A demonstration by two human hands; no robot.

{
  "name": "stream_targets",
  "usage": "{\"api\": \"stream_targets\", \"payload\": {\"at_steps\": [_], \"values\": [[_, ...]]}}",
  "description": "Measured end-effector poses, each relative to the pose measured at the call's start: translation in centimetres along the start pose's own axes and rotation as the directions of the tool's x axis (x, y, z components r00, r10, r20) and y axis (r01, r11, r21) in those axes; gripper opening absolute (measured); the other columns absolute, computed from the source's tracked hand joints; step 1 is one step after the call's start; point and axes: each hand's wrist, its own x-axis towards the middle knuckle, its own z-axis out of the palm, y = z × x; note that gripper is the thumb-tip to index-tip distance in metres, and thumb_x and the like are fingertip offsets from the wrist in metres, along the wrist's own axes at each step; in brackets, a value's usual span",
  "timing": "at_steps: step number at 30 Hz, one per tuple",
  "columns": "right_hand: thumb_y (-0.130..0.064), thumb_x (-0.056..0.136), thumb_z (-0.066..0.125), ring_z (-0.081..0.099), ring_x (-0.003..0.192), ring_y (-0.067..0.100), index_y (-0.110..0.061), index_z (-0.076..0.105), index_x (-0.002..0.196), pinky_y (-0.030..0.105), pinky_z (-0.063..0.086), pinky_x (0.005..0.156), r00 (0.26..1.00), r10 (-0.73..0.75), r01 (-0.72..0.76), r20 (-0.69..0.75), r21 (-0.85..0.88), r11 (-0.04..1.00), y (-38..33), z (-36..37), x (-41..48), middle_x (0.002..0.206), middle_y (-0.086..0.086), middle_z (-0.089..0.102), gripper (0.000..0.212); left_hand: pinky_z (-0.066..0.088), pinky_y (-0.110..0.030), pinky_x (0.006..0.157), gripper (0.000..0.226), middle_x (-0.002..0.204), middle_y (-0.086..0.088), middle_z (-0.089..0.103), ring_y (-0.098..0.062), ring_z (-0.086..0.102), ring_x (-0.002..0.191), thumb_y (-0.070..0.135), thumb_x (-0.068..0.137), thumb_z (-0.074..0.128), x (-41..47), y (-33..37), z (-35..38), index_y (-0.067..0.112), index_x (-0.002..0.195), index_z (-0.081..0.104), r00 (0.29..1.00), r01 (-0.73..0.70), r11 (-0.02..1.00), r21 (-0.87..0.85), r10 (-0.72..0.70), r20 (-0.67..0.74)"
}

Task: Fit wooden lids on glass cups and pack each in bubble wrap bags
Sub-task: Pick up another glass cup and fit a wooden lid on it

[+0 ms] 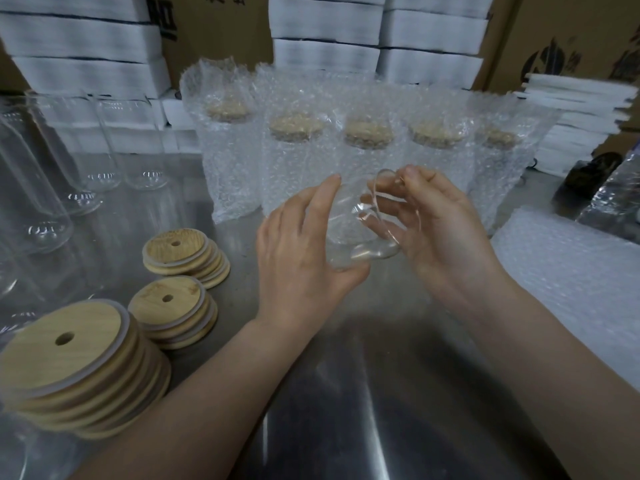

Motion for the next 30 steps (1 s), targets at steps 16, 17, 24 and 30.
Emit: {"api": "stream_targets", "payload": {"at_steps": [16,17,24,30], "values": [[-0.023,0.076,0.076,0.044,0.135,0.004,-0.043,0.047,0.127,0.032,0.038,0.113,0.894,-0.053,0.300,0.445,-0.507,0.808,2.7,1.0,-1.5,0.142,-0.014,0.049,0.061,0.059,-0.042,0.061,0.057,0.106,-0.017,0.070,-0.034,0.074,0.085,0.061,0.082,0.062,1.5,0.8,-1.3,0.020,0.122,0.057,0.476,0.460,-0.256,-0.850,-0.737,0.480],[-0.023,0.075,0.078,0.044,0.135,0.002,-0.044,0.045,0.129,0.028,0.038,0.112,0.884,-0.063,0.334,0.464,-0.529,0.780,2.7,0.9,-1.5,0.142,-0.016,0.048,0.067,0.059,-0.045,0.062,0.066,0.111,-0.020,0.067,-0.036,0.074,0.086,0.063,0.083,0.059,1.6,0.7,-1.4,0.015,0.127,0.051,0.441,0.429,-0.360,-0.828,-0.717,0.540],[-0.040,0.070,0.078,0.048,0.133,0.010,-0.043,0.045,0.129,0.045,0.040,0.111,0.848,-0.248,0.494,0.469,-0.525,0.693,3.0,1.8,-2.2,0.133,-0.024,0.050,0.067,0.059,-0.046,0.060,0.071,0.110,-0.020,0.065,-0.037,0.074,0.085,0.070,0.080,0.054,1.4,1.1,-1.7,0.006,0.112,0.051,0.426,0.403,-0.536,-0.742,-0.607,0.670],[-0.025,0.065,0.084,0.060,0.120,0.011,-0.034,0.059,0.105,0.039,0.050,0.101,0.889,-0.316,0.434,0.332,-0.387,0.814,3.1,2.6,-2.9,0.117,-0.015,0.064,0.049,0.060,-0.048,0.064,0.083,0.117,-0.022,0.063,-0.039,0.073,0.085,0.074,0.076,0.055,1.1,1.8,-1.3,0.005,0.123,0.049,0.408,0.418,-0.582,-0.697,-0.566,0.717]]}}
